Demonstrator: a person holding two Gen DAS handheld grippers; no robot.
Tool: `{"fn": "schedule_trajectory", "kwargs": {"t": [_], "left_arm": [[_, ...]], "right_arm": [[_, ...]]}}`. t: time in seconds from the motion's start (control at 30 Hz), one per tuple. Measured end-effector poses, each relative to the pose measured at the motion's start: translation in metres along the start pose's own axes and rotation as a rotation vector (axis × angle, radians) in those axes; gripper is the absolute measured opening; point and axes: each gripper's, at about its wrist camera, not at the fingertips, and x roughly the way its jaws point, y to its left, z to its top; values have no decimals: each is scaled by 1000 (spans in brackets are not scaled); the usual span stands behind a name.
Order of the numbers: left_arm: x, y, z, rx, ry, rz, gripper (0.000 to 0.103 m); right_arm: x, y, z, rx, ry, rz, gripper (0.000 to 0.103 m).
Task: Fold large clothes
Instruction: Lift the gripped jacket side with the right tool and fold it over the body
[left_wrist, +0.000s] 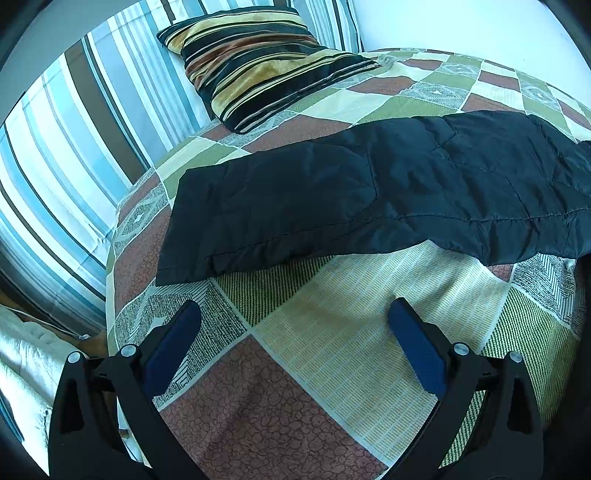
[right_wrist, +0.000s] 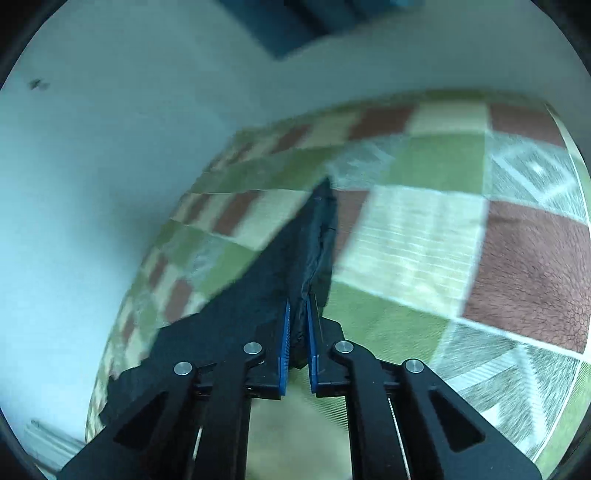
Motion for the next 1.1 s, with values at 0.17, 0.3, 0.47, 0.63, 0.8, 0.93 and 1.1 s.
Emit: {"fn": "schedule_trajectory", "kwargs": {"t": [0.17, 0.3, 0.47, 0.63, 0.8, 0.93, 1.1], "left_arm": [[1, 1, 0, -5, 2, -7, 101], [2, 3, -1, -17, 8, -22, 101], [3, 5, -1, -28, 13, -39, 101], [5, 9, -1, -47, 23, -65, 101], [6, 11, -1, -57, 28, -79, 101], [7, 12, -2, -62, 30, -85, 101], [8, 13, -2, -68, 33, -94, 101]], "right_arm": [[-13, 88, -16, -168, 5, 130, 6], [-12, 155, -43, -293, 31, 211, 6], [-3, 234, -93, -422, 103, 313, 5], [9, 293, -145, -538, 179, 384, 4], [22, 334, -207, -622, 276, 431, 4], [27, 363, -257, -691, 350, 475, 4], [26, 386, -309, -758, 429, 507, 3]]}}
